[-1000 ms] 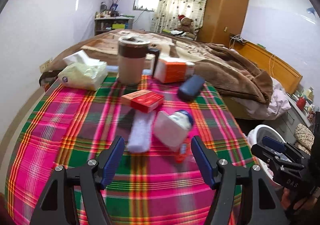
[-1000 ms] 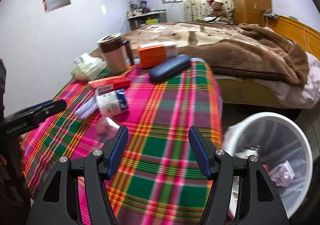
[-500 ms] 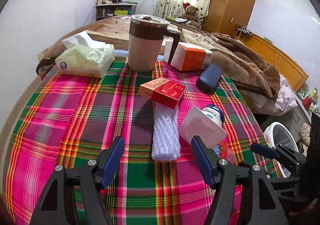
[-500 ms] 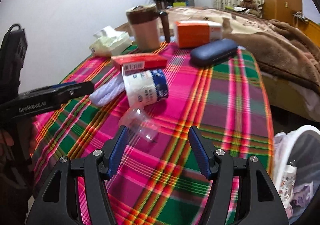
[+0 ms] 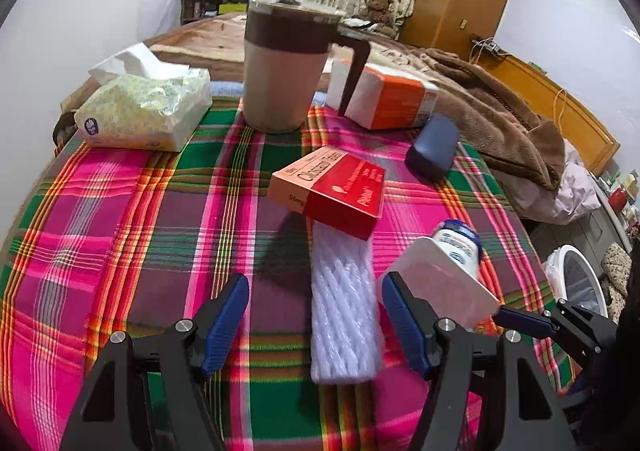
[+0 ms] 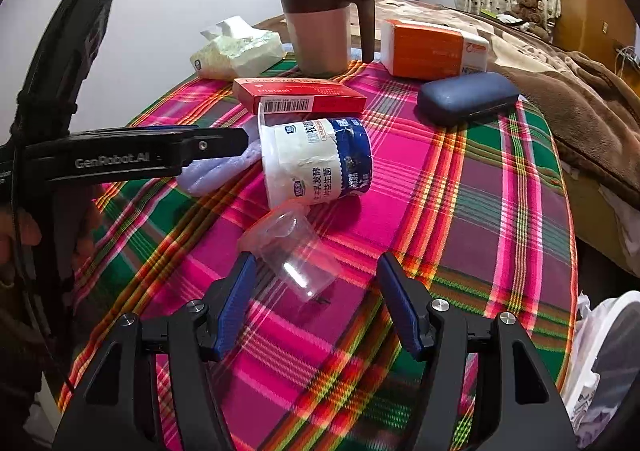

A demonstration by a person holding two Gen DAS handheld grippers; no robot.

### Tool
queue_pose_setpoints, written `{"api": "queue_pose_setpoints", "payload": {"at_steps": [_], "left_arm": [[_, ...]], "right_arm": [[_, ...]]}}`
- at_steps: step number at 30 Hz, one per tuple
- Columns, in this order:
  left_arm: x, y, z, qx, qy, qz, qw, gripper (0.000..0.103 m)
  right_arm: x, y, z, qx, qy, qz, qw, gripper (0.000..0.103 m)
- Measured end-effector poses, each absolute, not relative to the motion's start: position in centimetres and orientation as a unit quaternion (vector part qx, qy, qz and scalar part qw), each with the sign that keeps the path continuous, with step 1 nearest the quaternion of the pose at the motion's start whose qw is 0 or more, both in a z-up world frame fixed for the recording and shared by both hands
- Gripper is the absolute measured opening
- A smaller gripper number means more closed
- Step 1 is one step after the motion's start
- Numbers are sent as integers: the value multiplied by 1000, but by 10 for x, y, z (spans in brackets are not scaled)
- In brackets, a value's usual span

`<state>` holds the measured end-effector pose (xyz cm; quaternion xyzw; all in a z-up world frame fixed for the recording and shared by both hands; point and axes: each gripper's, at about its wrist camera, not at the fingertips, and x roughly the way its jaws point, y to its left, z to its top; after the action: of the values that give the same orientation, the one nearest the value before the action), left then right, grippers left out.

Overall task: Collect trash
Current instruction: 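Grasp the white foam net with the left tool while the right tool grasps the clear plastic cup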

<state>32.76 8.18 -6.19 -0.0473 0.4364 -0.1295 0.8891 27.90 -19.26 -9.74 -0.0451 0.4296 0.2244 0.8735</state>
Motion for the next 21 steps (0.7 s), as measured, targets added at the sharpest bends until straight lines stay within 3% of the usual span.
{"api": "queue_pose_setpoints", "payload": {"at_steps": [4,7,15,21], "left_arm": [[337,78,-67,-41,446,-137,884,69],[344,77,-73,-39,455,-136,879,69],[352,76,-77,-42,455,-136,879,69],[352,72,-78,-22,454,-131,881,48]], "right_arm": [[283,-189,-100,-49,433,228,871,64],[284,-187,-102,-55,435,228,869,56],[287,-185,-102,-59,433,235,868,46],[286,-185,-102,-62,431,238,868,35]]}}
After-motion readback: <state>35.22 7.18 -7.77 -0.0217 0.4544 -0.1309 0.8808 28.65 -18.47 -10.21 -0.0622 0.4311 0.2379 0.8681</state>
